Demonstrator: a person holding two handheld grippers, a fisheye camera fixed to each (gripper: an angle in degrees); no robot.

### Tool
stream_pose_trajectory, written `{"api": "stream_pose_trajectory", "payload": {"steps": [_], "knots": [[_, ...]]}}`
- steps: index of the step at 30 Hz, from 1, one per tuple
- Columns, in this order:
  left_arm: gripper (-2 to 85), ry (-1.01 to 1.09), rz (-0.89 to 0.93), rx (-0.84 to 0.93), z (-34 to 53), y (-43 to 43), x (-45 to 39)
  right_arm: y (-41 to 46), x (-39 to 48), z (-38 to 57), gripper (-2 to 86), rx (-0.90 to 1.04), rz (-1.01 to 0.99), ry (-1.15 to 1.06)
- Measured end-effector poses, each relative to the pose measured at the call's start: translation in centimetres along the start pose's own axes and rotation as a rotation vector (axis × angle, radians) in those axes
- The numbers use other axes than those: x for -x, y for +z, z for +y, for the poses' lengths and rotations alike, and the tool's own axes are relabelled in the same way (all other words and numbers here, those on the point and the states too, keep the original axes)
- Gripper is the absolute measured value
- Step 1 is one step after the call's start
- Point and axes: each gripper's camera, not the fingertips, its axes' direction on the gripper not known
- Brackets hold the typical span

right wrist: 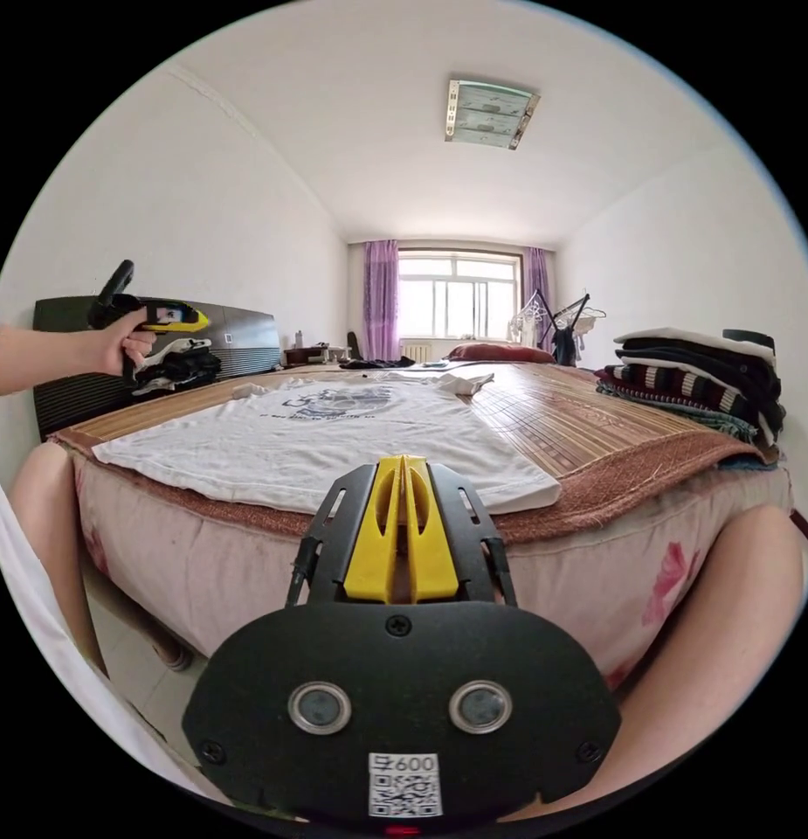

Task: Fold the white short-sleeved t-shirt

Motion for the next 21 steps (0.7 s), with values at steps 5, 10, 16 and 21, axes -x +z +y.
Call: {"api": "stream_pose_trajectory", "payload": {"steps": [5,10,16,21], "knots": [[0.3,-0.33,0.28,0.483,-2.9,10.1,9.7,0.1,-0.1,0.4,-0.8,-0.016,0.001,-0.005],[0.3,-0.423,0.167,0.434,-4.0,10.2,14.1,0.2,-0.1,0.6,-0.8,-0.023,0.005,-0.011],[0.3,-0.498,0.08,0.325,-4.5,6.4,17.5,0.3,-0.2,0.5,-0.8,-0.024,0.008,-0.012],[0.3,-0.433,-0.008,0.279,-4.6,3.9,17.2,0.4,-0.2,0.3,-0.8,-0.026,0.013,-0.014]]}}
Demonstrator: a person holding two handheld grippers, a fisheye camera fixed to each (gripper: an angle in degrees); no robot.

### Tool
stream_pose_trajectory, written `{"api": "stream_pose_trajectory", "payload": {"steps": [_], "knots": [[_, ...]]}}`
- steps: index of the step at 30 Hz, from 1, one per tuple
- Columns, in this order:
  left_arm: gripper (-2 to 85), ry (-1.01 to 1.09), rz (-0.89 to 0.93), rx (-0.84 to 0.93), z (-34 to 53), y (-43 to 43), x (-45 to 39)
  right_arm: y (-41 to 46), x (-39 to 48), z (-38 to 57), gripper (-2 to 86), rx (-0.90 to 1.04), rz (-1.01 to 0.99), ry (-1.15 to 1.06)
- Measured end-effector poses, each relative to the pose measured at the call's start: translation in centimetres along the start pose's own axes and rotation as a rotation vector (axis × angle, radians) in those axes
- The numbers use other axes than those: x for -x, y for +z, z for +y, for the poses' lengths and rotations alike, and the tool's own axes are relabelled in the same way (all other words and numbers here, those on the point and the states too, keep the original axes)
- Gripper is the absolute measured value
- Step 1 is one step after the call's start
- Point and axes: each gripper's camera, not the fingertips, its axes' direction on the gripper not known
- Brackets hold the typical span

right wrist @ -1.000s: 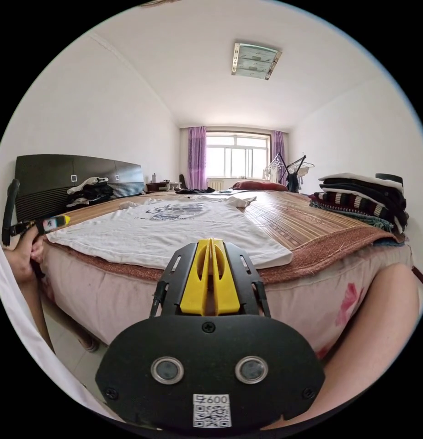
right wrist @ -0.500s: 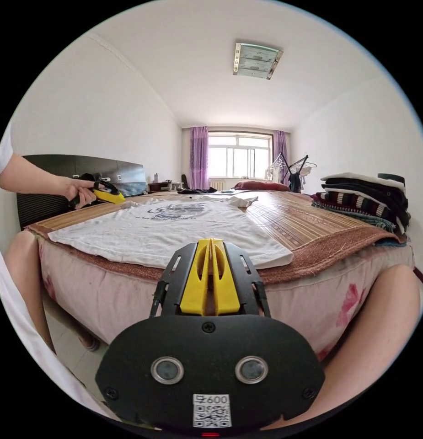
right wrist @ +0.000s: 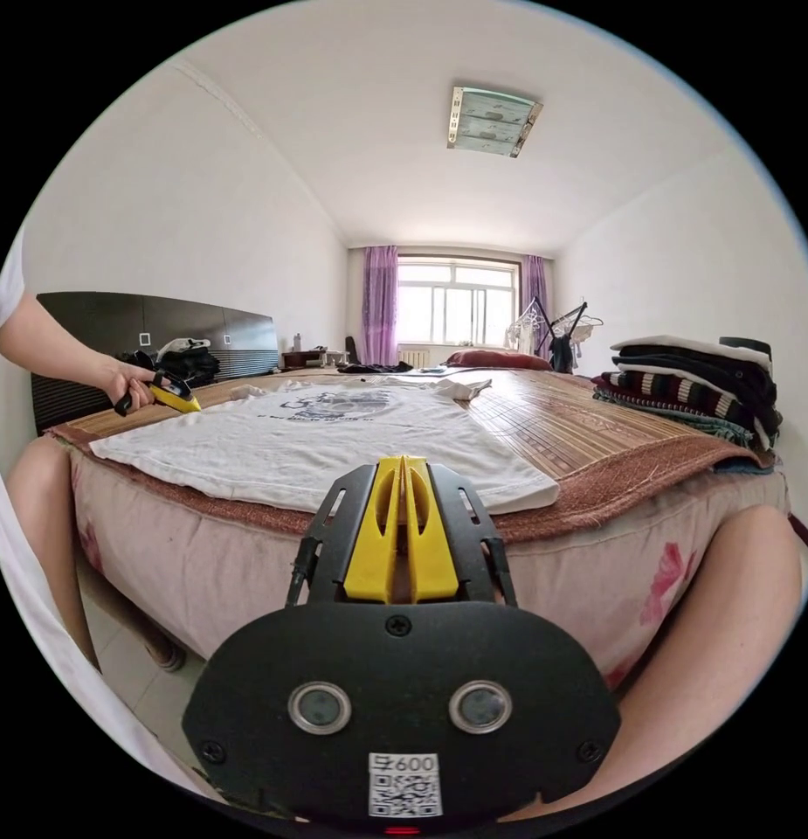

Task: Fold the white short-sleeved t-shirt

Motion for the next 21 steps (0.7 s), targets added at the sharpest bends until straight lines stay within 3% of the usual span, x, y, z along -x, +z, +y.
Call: {"api": "stream_pose_trajectory", "payload": {"steps": [3,7,10,15,18,21], "knots": [[0.3,0.141,0.03,-0.055,1.2,0.1,-3.2,0.1,-0.1,-0.2,-0.8,0.001,0.003,-0.001],[0.2,0.252,0.072,0.066,2.4,3.1,-6.4,0.1,-0.2,-0.5,-0.8,0.001,0.006,-0.002],[0.3,0.276,-0.121,0.167,3.6,5.7,-7.0,0.2,-0.4,-0.8,-0.8,0.004,0.006,-0.002],[0.5,0.334,-0.118,0.127,6.3,5.9,-7.3,0.3,-0.7,-1.3,-0.8,0.006,0.009,-0.003],[0.3,0.422,-0.226,0.097,9.0,6.6,-9.7,0.3,-0.9,-1.7,-0.8,0.005,0.01,-0.004],[0.2,0.609,-0.506,-0.017,14.0,7.7,-14.0,0.3,-1.2,-2.0,-0.8,0.005,0.01,-0.004]]}}
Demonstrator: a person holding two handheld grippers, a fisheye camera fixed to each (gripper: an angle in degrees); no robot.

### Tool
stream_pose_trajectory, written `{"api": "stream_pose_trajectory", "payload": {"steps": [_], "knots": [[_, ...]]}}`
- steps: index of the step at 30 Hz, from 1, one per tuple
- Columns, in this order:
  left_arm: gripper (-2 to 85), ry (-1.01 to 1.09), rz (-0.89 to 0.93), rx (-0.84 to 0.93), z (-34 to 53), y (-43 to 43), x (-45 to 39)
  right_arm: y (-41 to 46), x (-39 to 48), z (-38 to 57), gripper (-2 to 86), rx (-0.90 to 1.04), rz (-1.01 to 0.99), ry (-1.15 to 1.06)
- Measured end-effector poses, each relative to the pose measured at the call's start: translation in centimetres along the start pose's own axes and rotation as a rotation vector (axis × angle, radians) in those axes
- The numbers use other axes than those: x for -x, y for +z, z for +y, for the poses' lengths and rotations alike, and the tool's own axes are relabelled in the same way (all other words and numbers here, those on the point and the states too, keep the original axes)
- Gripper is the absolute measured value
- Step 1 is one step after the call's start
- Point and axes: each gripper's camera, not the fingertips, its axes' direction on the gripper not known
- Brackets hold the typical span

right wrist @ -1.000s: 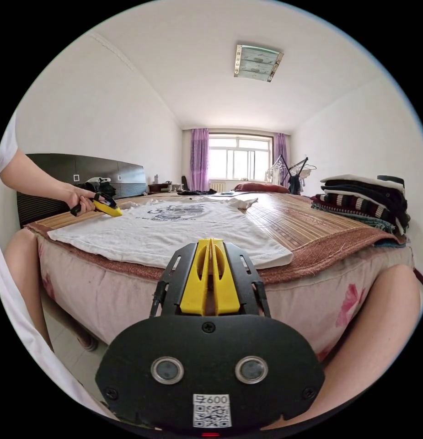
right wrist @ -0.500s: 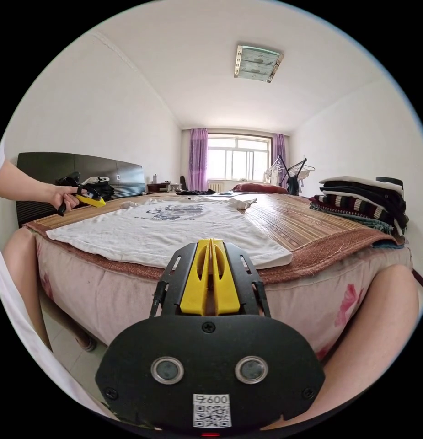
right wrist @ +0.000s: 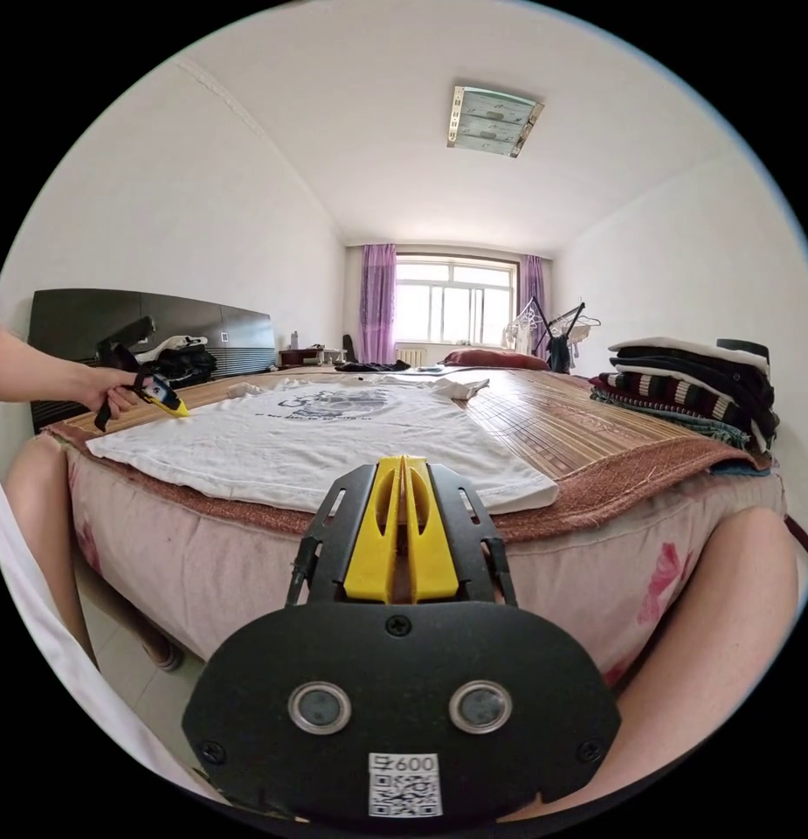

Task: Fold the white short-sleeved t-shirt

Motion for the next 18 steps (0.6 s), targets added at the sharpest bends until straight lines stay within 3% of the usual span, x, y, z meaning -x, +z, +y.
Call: {"api": "stream_pose_trajectory", "payload": {"steps": [1,4,7,10,12,15,18], "knots": [[0.2,0.045,-0.064,-0.041,1.1,-0.4,-2.2,0.0,-0.1,-0.2,-0.8,0.0,0.0,0.0],[0.3,0.116,-0.024,-0.032,2.7,0.0,-5.0,0.1,-0.5,-0.7,-0.8,0.005,-0.001,0.001],[0.3,0.075,-0.202,-0.047,4.7,-0.4,-7.9,-0.3,-1.0,-5.2,-0.8,0.139,-0.023,-0.007],[0.3,0.076,-0.292,-0.155,7.1,-1.8,-10.9,-3.4,-1.5,-8.1,-0.8,-0.073,0.043,-0.109],[0.2,0.07,-0.412,-0.263,10.2,-1.9,-14.1,-2.5,-3.8,-8.9,-0.8,-0.081,0.029,-0.095],[0.2,0.075,-0.502,-0.335,12.6,-1.5,-16.6,0.5,-9.3,-9.8,-0.8,-0.028,-0.102,0.064],[0.2,0.002,-0.532,-0.327,13.7,-0.6,-17.0,5.0,-12.7,-10.6,-0.8,0.163,-0.364,0.125]]}}
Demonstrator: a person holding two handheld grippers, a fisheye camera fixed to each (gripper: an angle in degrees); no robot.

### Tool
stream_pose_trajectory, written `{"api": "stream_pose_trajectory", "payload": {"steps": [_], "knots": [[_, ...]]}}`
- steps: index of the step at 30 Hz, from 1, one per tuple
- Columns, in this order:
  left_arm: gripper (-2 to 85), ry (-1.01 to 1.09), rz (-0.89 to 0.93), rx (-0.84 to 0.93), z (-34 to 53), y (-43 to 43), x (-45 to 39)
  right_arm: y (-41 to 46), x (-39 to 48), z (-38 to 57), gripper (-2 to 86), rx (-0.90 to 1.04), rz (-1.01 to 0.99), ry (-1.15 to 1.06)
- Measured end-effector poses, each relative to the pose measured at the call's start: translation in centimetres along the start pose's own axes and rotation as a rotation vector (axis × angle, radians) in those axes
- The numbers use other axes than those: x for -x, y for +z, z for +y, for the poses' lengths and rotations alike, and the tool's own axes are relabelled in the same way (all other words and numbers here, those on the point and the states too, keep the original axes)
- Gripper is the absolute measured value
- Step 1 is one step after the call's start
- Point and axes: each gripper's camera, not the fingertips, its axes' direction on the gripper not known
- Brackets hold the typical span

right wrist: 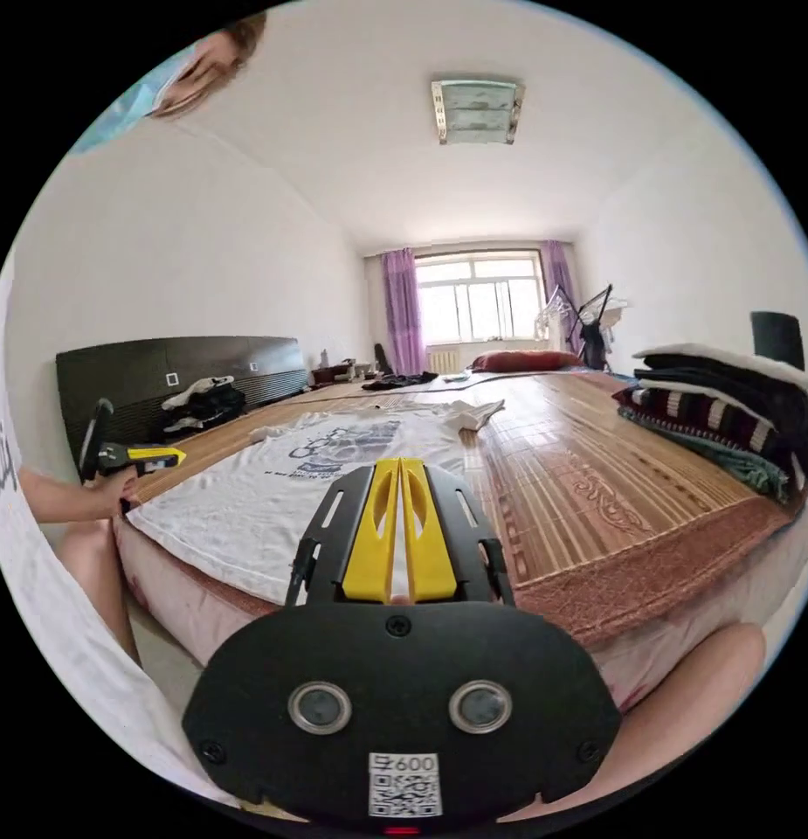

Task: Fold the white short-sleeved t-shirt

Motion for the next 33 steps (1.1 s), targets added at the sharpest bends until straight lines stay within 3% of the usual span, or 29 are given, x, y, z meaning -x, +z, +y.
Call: {"api": "stream_pose_trajectory", "payload": {"steps": [2,5,8,14,18,23,30,33], "knots": [[0.3,-0.006,0.012,0.005,0.7,-0.1,-0.4,2.7,-2.5,-0.3,-0.8,0.147,-0.087,0.077],[0.5,-0.092,-0.06,-0.038,2.3,-1.1,-0.7,3.5,-0.6,0.4,-0.8,0.15,0.046,-0.021],[0.5,-0.198,-0.026,-0.035,3.8,-1.0,0.4,3.8,-0.9,1.2,-0.8,0.136,0.052,-0.034],[0.5,-0.241,-0.116,0.152,4.0,1.3,-0.6,3.8,-2.1,1.0,-0.8,0.125,0.023,0.0],[0.5,-0.287,-0.103,0.048,6.1,-0.6,-0.6,3.6,-2.2,1.0,-0.8,0.103,0.021,0.002],[0.6,-0.299,-0.289,-0.151,8.7,-4.1,-3.4,3.0,-1.5,0.4,-0.8,0.063,0.111,0.015],[0.7,-0.442,-0.188,-0.176,10.4,-5.0,-0.7,2.7,-2.7,-1.2,-0.8,0.096,-0.017,0.052],[0.7,-0.354,-0.179,-0.279,10.0,-7.3,-2.0,2.9,-2.7,-2.0,-0.8,0.129,0.042,0.095]]}}
